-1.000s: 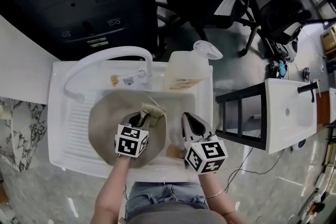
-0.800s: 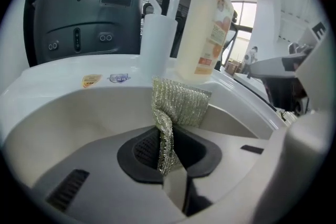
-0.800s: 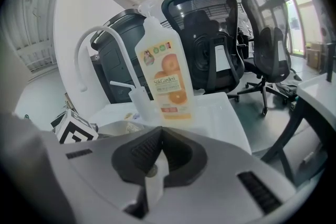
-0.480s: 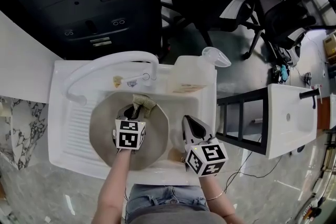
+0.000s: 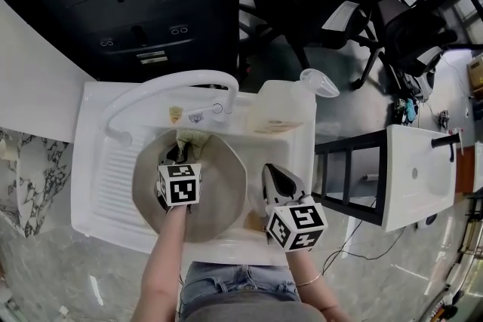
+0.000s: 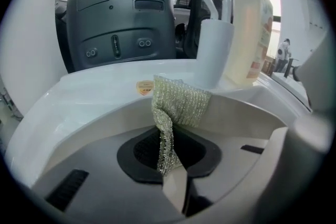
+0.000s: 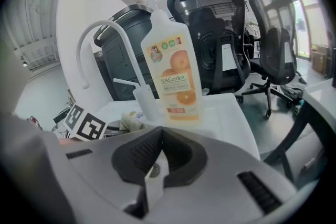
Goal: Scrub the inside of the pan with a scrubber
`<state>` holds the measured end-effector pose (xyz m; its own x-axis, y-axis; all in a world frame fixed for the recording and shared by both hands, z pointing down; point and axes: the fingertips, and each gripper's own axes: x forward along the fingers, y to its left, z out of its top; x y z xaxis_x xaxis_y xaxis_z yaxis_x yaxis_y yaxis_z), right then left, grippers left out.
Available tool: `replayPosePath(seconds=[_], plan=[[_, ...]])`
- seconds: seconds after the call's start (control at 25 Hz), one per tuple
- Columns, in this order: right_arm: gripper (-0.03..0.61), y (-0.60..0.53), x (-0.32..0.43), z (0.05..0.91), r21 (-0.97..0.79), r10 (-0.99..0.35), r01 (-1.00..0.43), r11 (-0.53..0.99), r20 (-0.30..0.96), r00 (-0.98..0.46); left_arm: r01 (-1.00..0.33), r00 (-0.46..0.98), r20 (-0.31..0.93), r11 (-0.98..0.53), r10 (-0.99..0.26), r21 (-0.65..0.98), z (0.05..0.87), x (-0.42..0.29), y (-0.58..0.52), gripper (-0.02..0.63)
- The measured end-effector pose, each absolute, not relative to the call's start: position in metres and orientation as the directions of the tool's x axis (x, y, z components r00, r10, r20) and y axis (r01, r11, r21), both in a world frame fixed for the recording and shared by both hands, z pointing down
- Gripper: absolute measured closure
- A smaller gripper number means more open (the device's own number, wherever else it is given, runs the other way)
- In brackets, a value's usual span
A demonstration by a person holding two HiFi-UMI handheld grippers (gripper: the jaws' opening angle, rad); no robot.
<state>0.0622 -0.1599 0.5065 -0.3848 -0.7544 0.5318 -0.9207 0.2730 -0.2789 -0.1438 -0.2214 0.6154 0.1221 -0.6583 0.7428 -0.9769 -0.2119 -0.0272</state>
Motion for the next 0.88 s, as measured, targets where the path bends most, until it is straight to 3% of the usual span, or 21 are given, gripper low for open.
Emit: replayPosePath(seconds=[0.56,0.88], plan=[[0.568,-0.152,0.042,0.495,-0.267,-0.742,-0.904,0.334,0.517,-0.427,-0.987,-0.155,0.759,0.059,-0.632,-0.152,0.597,-0.222,-0.191,0.549],[0.568,-0.139,0.028,0.485,-0.266,-0.736,-0.885,0.381,0.493,-0.465,-0.969,-0.245,0.754,0.190,-0.609,-0.161,0.583,-0.241,-0.159,0.548]])
